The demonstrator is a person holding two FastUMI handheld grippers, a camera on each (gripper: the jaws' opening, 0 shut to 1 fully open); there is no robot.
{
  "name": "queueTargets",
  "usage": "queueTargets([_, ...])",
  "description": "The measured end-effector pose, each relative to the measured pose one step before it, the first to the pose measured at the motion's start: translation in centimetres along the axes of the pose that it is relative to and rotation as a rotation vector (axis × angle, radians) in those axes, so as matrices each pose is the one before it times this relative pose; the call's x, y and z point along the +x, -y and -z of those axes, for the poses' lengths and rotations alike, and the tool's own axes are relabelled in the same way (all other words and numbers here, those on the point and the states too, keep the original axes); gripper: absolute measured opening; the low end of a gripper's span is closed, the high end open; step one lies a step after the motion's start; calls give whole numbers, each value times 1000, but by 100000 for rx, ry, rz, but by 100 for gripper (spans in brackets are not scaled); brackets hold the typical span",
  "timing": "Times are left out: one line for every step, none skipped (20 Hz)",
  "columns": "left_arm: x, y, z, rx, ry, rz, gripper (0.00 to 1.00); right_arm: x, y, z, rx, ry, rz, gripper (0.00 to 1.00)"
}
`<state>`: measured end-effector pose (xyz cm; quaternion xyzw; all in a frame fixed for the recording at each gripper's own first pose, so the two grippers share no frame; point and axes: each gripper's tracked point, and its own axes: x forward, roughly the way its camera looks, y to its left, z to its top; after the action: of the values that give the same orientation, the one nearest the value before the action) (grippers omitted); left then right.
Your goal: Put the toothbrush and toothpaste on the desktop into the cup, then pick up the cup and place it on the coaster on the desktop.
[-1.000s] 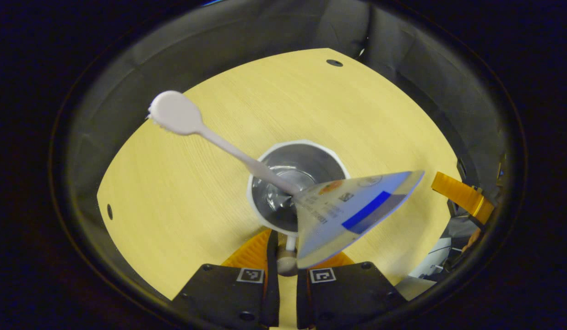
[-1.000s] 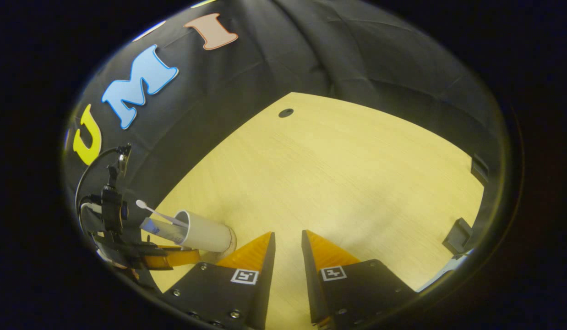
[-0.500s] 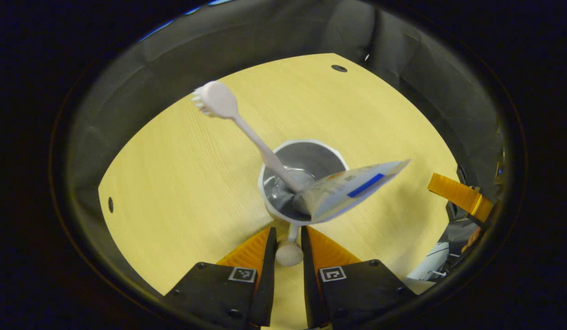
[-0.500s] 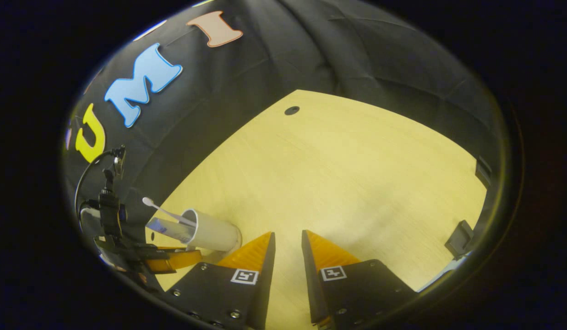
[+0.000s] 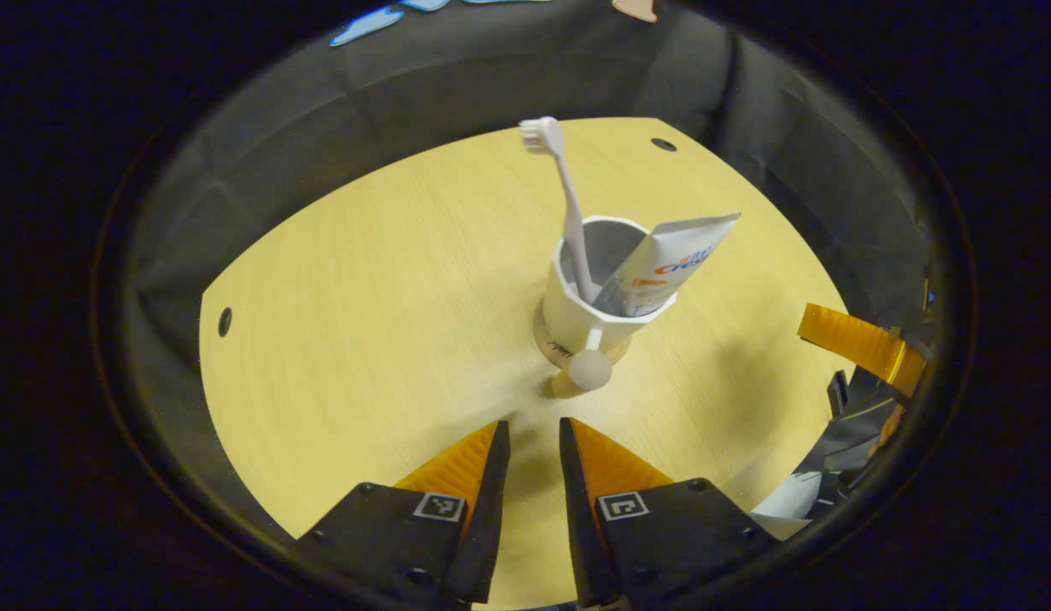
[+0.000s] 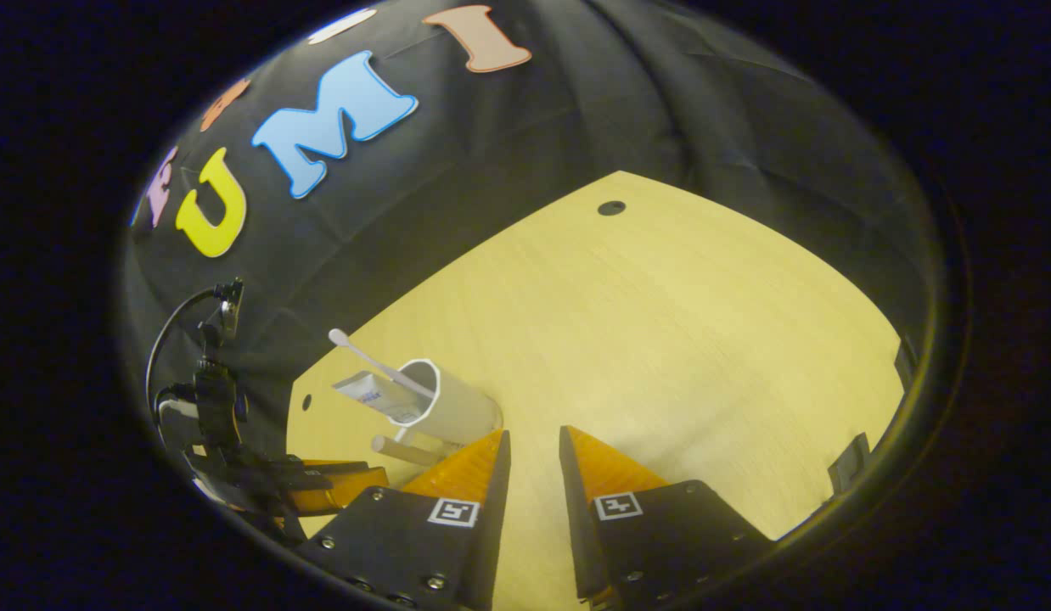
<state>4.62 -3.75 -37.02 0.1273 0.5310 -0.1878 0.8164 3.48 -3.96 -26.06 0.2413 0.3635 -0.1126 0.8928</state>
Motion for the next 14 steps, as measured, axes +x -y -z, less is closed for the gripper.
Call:
queueTargets([-972,-575,-243,-690,4265,-1497,43,-358,-959,-263,-2801,684,-1690,35])
queueTargets([-1294,-502,-264,-322,4818,-2090,43,-413,-872,-408,-2815,920,-1596,35])
queueTargets([-1311,-361,-502,-335,4979,-1922,43,-408,-1037,-682,-2937,1570,-1772,35])
queueTargets([-1449,-504,-489,-540,4890,-2014,43,-466,-976,-701,-2997,1546,-1674,35])
queueTargets([-1375,-351,-692,-524,5160,-1890,43,-427,-1103,-805,-2885,1908,-1921,35])
queueTargets([-1494,-429,-926,-433,5137,-2427,43,-416,-891,-953,-2717,1882,-1710,35])
queueTargets([-1266,-670,-1114,-298,5882,-3106,48,-355,-969,-1127,-2805,2359,-1553,35])
queueTargets([-936,-775,-1241,-683,6080,-3086,43,-434,-865,-1251,-2791,2751,-1481,35])
queueTargets([-1103,-802,-1665,-1329,6316,-2898,43,-438,-893,-1398,-2708,2981,-1428,35])
queueTargets([-1326,-444,-1788,-1931,6660,-2594,48,-565,-730,-1583,-2573,3557,-1231,35])
queueTargets([-1024,-424,-1673,-2380,6248,-2362,43,-432,-866,-1703,-2003,3626,-1448,35])
queueTargets([-1092,-733,-2142,-2247,5938,-2909,44,-398,-734,-1529,-1312,3426,-1644,35])
queueTargets([-833,-753,-1636,-1843,6336,-2599,44,-396,-842,-1895,-1406,4158,-1317,34])
queueTargets([-1193,-835,-2321,-1351,6214,-2533,43,-504,-422,-1963,-2281,4218,-873,43])
